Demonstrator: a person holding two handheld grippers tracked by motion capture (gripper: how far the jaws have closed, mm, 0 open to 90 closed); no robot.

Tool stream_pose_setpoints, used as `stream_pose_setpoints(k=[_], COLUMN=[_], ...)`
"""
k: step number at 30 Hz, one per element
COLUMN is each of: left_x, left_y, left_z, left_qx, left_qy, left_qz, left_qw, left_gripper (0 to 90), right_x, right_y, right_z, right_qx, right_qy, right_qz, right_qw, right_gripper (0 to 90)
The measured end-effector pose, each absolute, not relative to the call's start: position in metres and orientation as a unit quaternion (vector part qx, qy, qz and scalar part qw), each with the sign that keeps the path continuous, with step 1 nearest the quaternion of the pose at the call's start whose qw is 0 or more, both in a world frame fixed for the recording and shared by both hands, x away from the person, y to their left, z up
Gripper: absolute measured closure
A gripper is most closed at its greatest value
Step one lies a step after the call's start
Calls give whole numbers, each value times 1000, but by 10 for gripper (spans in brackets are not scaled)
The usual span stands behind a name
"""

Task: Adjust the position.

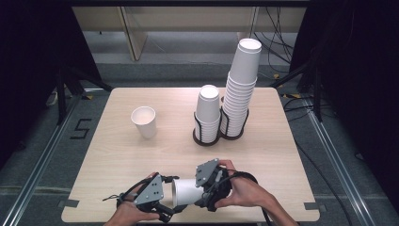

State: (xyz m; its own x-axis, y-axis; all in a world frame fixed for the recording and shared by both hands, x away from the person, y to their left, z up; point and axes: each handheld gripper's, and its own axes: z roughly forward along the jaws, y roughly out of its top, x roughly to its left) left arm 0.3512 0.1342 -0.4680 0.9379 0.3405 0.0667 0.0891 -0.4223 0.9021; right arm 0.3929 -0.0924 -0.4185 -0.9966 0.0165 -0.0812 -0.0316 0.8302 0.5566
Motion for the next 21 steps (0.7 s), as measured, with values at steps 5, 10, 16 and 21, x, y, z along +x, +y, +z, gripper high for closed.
stream_pose_setpoints(k=[5,10,16,21], left_x=[349,349,355,358], left_y=[131,132,140,145], left_z=[-466,-465,-466,-467], left_qx=[841,840,779,748], left_qy=[130,131,180,213], left_qz=[120,121,89,71], left_qw=[512,512,594,624], left_gripper=[140,137,69,40], right_x=[383,383,393,405], right_y=[-80,-76,-88,-101], right_z=[-422,-426,-423,-420], right_qx=[-25,-49,-35,0], right_qy=[965,966,949,918], right_qz=[251,237,312,396], right_qw=[73,88,39,-3], right_gripper=[191,221,228,229])
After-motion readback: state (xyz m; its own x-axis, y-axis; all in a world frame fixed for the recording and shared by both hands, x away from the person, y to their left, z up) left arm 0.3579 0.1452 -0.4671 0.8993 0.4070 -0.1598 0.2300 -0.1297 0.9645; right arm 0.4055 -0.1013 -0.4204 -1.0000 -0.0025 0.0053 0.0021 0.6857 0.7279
